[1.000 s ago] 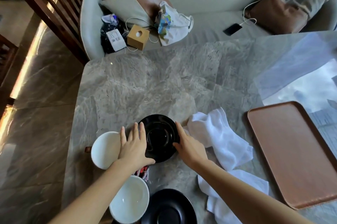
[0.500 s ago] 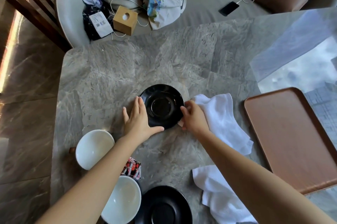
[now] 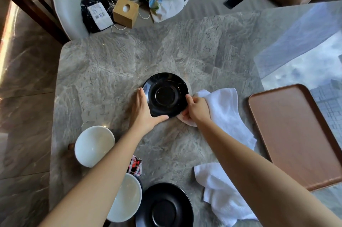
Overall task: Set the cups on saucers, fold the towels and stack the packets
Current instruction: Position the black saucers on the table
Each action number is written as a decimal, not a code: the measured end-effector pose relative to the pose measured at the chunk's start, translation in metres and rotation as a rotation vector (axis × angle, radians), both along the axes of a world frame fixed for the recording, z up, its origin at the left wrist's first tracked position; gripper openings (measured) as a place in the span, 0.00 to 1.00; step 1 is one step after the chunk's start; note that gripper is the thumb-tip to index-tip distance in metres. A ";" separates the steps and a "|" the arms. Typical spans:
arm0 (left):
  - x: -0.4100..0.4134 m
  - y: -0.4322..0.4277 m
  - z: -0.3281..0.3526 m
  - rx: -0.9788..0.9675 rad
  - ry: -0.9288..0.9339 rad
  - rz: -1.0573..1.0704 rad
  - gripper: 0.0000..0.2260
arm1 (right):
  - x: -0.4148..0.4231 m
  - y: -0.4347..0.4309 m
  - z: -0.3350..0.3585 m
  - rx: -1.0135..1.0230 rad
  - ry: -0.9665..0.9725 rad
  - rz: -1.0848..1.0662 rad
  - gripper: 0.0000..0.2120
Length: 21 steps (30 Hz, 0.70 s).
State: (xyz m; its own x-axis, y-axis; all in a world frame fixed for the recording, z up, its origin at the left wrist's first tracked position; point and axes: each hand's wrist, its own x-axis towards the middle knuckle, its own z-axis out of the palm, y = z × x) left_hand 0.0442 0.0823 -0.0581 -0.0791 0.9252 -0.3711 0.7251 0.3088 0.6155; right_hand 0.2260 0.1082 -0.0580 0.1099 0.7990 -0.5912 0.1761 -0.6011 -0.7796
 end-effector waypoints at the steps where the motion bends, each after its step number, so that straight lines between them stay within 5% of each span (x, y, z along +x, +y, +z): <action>1: 0.000 0.001 0.001 -0.009 0.002 0.001 0.59 | -0.001 -0.001 0.001 -0.003 0.023 -0.020 0.21; 7: 0.016 -0.021 0.022 -0.009 0.007 0.111 0.51 | -0.004 -0.014 0.009 0.009 -0.033 -0.014 0.17; 15: 0.039 -0.130 0.058 0.296 -0.177 0.123 0.31 | 0.008 -0.074 0.021 0.094 0.025 0.018 0.11; 21: 0.033 -0.229 0.049 0.218 -0.066 -0.212 0.26 | 0.027 -0.148 0.020 0.082 0.015 0.348 0.10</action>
State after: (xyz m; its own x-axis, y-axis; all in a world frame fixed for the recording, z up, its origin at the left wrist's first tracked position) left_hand 0.0772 -0.1465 -0.0092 0.1414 0.9769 -0.1604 0.7156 0.0111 0.6985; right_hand 0.2534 -0.0395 -0.0381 -0.1850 0.8319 -0.5232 0.3474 -0.4426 -0.8267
